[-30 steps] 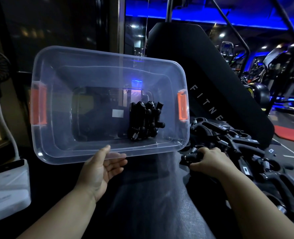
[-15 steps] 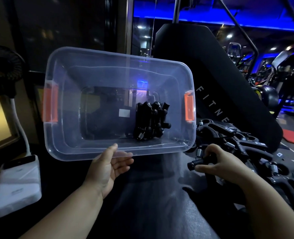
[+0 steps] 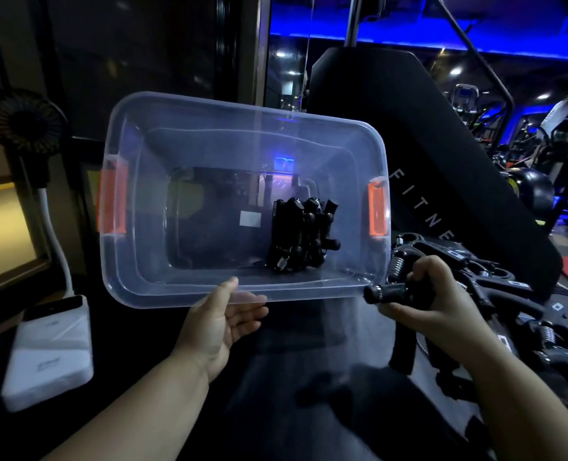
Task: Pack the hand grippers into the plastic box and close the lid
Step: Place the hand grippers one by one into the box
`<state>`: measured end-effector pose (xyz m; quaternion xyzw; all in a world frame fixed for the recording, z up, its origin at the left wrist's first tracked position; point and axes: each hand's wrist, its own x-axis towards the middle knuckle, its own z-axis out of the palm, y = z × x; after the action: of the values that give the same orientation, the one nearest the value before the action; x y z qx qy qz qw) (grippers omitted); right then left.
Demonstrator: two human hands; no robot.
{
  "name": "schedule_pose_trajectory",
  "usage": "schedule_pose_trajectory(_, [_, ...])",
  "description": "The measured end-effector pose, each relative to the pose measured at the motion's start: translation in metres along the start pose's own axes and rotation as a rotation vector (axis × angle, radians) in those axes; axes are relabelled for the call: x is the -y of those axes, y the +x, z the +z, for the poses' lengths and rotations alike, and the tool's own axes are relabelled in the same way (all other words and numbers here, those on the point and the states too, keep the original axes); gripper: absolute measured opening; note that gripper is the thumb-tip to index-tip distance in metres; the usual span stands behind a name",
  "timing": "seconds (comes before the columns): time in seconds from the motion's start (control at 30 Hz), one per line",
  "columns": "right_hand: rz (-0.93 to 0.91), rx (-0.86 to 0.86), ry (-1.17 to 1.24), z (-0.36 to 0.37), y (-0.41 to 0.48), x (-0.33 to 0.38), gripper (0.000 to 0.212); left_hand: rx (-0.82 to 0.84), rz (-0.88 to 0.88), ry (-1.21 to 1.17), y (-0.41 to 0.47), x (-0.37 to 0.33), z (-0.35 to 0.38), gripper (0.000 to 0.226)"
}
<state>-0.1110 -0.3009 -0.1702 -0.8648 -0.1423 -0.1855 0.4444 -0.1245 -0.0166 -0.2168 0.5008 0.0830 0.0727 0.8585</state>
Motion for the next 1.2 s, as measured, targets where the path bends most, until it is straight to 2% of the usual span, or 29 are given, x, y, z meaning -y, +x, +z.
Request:
schedule_pose_trajectory(0.07, [-0.063,0.012,0.021,0.009,-0.003,0.006,0.063,-0.001,0.003,0.002,0.0,0.0,0.0,0.036])
schedule_pose_trajectory(0.2, [-0.268,-0.024,-0.099,0.032,-0.009,0.012,0.072,0.0,0.002,-0.004,-0.001,-0.001,0.001,0.036])
schedule_pose_trajectory(0.37, [-0.286,0.021,-0.146,0.055,-0.013,0.011,0.111,0.006,0.001,0.003,-0.001,-0.001,0.0,0.036])
schedule_pose_trajectory(0.6, [-0.215,0.129,-0.302,0.059,-0.014,0.02,0.081,0.009,0.005,0.002,-0.001,-0.001,0.0,0.036])
schedule_pose_trajectory(0.73, [-0.127,0.163,-0.314,0.057,-0.013,0.019,0.088,0.008,0.004,-0.005,-0.002,-0.001,-0.001,0.036])
schedule_pose_trajectory(0.93, [-0.089,0.22,-0.367,0.055,-0.014,0.013,0.104,0.015,0.001,-0.009,-0.002,-0.001,-0.001,0.035])
schedule_pose_trajectory(1.2, [0.032,0.197,-0.325,0.056,-0.026,0.013,0.069,0.026,-0.001,-0.006,-0.002,-0.002,-0.002,0.035])
